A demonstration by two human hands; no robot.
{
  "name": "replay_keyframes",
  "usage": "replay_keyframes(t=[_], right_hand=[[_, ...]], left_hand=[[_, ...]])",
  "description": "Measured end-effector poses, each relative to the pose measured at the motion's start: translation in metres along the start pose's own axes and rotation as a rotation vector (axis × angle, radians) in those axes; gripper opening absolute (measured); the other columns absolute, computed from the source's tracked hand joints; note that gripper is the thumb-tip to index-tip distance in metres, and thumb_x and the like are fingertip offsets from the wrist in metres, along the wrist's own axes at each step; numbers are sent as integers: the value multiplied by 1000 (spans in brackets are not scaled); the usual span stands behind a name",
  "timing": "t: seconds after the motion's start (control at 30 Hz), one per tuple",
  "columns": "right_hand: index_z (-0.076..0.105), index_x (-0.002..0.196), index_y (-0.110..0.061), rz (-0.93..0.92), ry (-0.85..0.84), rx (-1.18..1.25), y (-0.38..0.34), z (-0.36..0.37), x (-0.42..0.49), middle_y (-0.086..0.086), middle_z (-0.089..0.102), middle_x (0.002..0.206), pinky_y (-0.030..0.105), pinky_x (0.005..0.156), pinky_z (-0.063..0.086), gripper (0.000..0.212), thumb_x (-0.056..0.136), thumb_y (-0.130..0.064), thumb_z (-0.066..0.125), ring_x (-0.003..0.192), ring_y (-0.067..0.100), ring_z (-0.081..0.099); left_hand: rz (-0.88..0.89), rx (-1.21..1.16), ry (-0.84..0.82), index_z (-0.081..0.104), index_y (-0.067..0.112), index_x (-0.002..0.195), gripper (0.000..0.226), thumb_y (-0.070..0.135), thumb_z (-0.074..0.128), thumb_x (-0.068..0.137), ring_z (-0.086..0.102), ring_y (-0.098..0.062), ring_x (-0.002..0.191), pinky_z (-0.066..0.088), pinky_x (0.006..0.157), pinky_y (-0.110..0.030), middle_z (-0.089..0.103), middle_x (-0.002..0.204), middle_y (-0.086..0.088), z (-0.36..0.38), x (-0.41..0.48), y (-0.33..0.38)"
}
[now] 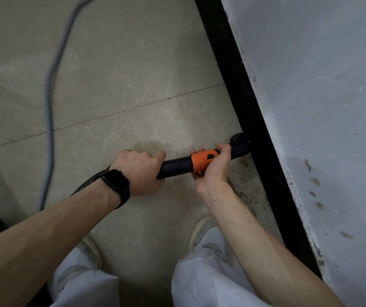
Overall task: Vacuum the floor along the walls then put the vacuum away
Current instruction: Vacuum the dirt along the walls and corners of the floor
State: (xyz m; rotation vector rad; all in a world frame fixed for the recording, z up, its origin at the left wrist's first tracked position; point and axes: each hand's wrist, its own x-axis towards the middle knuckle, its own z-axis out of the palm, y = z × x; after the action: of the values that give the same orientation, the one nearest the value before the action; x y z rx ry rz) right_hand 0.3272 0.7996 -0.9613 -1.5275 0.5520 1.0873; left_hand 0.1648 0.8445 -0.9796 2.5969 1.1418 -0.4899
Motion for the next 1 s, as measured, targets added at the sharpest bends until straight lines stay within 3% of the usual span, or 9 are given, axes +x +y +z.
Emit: replay_keyframes(t=[0.17, 0.37, 0.57, 0.73, 1.0], right_hand=[[59, 109, -17, 3, -6, -24, 1, -6, 1, 7, 70, 73, 38, 67, 62, 21, 94, -30, 65, 62, 22, 73], [58, 113, -14, 17, -25, 0, -1, -5, 7, 6, 69, 65, 37, 63, 62, 27, 92, -29, 64, 60, 22, 71], [58, 116, -12, 35, -152, -39, 2, 20, 7, 9, 71, 71, 37, 63, 62, 28, 93, -28, 63, 63, 24, 72], [56, 127, -12, 95, -236, -120, 9, 42, -3, 10, 75, 75, 46, 64, 63, 41, 98, -38, 67, 70, 34, 75], [54, 107, -12, 287, -234, -176, 85, 37, -53, 11, 72, 71, 43, 61, 63, 19, 98, -28, 60, 63, 23, 73]], left_hand=[[1, -70, -40, 31, 31, 88, 30, 53, 50, 82, 35, -11, 44, 23, 45, -26, 41, 58, 8, -1, 4, -4], [-24, -85, -58, 30, 31, 88, 29, 52, 50, 84, 37, -11, 45, 27, 47, -27, 43, 59, 8, -1, 5, -2], [-117, -76, -9, 30, 32, 90, 31, 54, 50, 83, 35, -13, 46, 25, 48, -27, 40, 58, 8, -2, -2, -20], [-189, -102, -23, 36, 38, 90, 30, 58, 53, 77, 38, -10, 46, 21, 45, -25, 43, 58, 9, 0, -23, -54], [-171, 40, -208, 35, 36, 86, 30, 61, 51, 79, 41, -11, 49, 24, 47, -26, 45, 58, 10, 2, -101, -111]])
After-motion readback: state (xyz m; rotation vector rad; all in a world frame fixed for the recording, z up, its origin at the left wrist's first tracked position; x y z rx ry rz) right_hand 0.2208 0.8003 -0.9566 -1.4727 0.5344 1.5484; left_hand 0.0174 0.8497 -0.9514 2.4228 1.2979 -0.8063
